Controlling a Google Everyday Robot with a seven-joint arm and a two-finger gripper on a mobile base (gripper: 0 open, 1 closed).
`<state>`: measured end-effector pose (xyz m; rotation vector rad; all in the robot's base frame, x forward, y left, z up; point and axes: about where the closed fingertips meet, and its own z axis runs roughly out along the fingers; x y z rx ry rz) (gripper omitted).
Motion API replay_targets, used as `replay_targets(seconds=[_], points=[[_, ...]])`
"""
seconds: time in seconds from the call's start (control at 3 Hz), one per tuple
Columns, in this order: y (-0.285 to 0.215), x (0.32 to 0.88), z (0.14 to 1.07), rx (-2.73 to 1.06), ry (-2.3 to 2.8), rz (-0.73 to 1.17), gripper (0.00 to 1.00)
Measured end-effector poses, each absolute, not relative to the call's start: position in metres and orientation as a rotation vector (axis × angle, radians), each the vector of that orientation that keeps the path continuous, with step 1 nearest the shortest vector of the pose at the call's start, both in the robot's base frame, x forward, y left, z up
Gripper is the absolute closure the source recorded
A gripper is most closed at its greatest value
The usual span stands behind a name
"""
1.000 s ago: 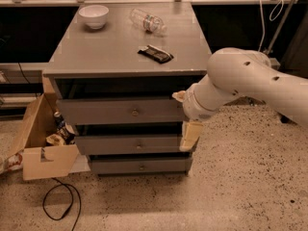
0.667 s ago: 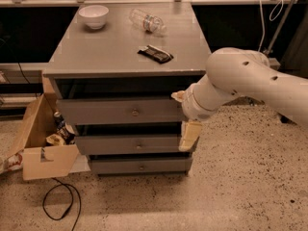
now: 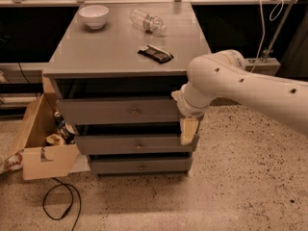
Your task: Open top drawer
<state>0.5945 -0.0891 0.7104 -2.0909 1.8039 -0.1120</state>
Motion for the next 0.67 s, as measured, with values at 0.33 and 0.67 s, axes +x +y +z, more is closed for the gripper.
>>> replay_targets(seconds=[0.33,0.67], points=[[-0.092,0.627,0.696,-2.15,1.772,-0.238,0.0],[-0.093,0.668,0.679,-2.15,1.815,-0.328,0.0]])
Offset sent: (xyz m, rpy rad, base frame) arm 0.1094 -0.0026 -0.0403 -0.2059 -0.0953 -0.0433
